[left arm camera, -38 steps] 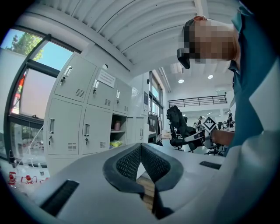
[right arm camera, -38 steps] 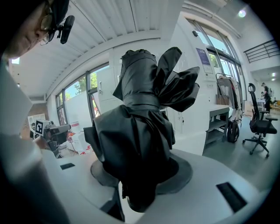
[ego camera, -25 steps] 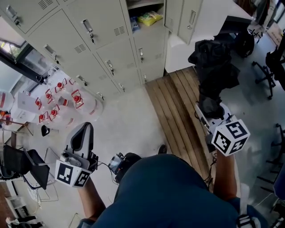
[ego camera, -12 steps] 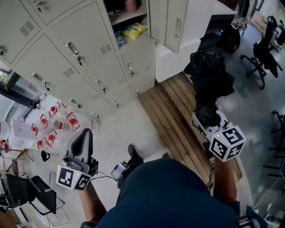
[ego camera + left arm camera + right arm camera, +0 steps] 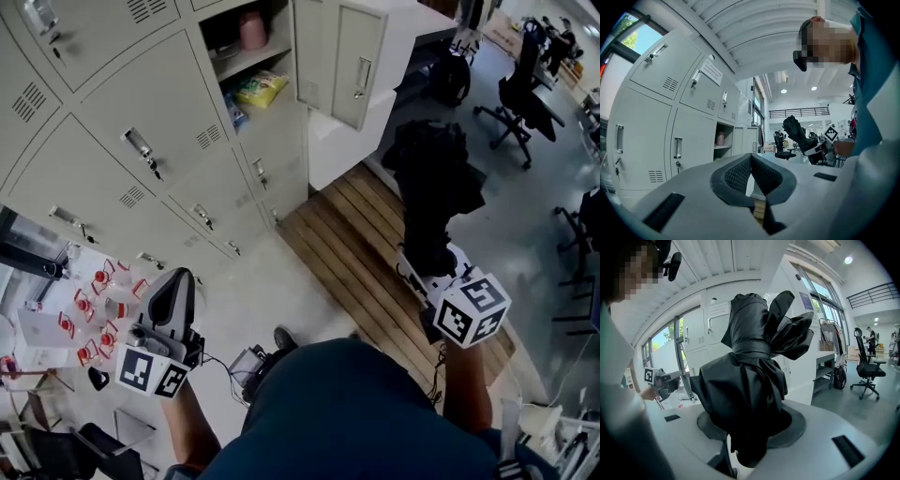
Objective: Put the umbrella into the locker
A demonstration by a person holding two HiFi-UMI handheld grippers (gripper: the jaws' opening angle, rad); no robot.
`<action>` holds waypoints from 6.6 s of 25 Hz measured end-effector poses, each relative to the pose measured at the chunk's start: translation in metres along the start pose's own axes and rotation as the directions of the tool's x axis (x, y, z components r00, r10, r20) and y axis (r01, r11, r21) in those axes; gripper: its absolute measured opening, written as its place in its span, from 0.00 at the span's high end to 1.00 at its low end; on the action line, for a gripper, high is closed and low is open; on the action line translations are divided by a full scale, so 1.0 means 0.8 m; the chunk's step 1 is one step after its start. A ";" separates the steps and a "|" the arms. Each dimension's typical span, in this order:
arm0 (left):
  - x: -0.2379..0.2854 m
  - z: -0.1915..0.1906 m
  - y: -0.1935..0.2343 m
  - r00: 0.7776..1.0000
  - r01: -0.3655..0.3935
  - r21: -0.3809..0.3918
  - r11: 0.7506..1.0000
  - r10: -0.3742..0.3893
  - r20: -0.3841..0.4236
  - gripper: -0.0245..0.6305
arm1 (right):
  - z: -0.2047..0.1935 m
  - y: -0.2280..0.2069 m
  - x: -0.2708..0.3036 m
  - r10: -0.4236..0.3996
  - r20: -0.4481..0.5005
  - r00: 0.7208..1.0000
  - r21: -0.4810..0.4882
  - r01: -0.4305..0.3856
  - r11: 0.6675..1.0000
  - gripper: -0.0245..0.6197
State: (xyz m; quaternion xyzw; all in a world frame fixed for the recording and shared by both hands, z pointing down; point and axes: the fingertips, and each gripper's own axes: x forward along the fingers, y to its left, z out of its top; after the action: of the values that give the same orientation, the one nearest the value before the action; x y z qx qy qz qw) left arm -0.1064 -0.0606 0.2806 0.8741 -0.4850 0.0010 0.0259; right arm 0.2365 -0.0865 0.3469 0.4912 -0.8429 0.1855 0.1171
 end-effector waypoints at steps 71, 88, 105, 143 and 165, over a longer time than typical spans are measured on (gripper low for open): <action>0.080 -0.118 0.304 0.948 -0.297 -0.200 0.934 0.264 -0.179 0.93 | 0.017 -0.046 0.705 0.294 -0.441 0.848 0.246 -0.201 0.948 0.67; 0.097 -0.151 0.312 0.910 -0.394 -0.222 0.892 0.346 -0.229 0.93 | 0.092 -0.060 0.861 0.302 -0.438 0.847 0.208 -0.231 0.950 0.67; 0.078 -0.162 0.332 0.887 -0.447 -0.240 0.861 0.394 -0.239 0.93 | 0.113 -0.013 0.943 0.227 -0.429 0.874 0.048 -0.229 0.972 0.61; 0.019 -0.050 0.318 0.950 -0.308 -0.079 0.948 0.302 -0.080 0.93 | 0.230 0.040 0.584 0.175 0.134 0.975 -0.067 -0.168 0.984 0.76; -0.137 -0.006 0.286 0.944 -0.323 -0.031 0.946 0.325 0.066 0.93 | 0.194 0.292 0.287 0.477 0.105 0.873 -0.271 -0.436 0.858 0.90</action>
State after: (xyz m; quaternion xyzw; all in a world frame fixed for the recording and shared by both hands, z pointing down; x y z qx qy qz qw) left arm -0.3583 -0.0880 0.2923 0.7817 -0.6226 -0.0302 0.0171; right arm -0.0821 -0.2284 0.2481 0.2728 -0.9584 0.0630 0.0562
